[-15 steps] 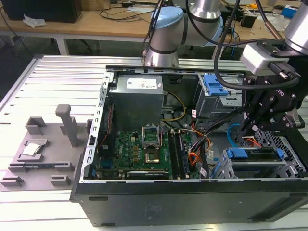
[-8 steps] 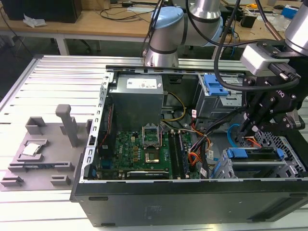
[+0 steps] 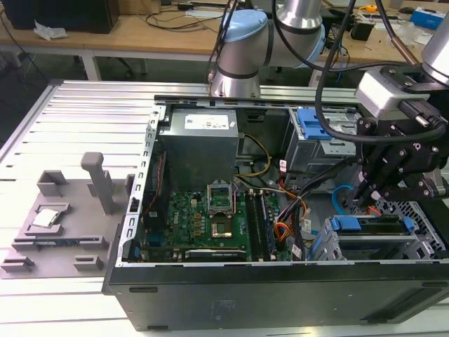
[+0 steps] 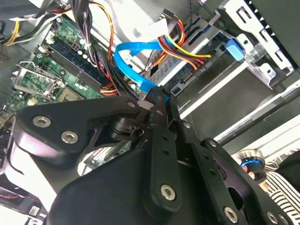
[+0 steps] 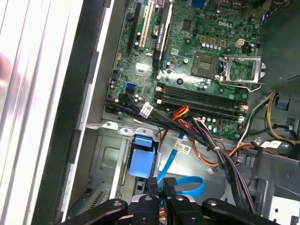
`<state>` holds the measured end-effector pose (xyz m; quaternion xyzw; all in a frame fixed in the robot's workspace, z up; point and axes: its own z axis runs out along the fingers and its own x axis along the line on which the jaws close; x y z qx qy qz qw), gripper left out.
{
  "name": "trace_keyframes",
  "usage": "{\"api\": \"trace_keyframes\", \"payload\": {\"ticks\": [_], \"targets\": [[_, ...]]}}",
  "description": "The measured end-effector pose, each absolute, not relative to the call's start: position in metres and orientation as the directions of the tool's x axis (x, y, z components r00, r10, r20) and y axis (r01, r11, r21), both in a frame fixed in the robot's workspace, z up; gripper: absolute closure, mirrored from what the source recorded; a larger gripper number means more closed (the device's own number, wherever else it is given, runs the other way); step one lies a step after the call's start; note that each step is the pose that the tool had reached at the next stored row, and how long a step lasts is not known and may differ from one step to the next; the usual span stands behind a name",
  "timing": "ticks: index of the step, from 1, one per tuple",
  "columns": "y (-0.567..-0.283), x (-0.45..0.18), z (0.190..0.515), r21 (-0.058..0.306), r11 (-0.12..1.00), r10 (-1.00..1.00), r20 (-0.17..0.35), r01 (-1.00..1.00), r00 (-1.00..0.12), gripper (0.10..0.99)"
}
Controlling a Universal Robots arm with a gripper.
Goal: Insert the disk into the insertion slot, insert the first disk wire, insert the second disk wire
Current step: 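Insert the second disk wire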
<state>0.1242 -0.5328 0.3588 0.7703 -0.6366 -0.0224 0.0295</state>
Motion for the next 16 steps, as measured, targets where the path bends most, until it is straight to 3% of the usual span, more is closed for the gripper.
{"api": "trace_keyframes", "payload": {"ticks": [16], "targets": [[-0.541,0.136,0.347,0.074,-0.051,-0.999,0.003,-0.996,0.052,0.925]]}}
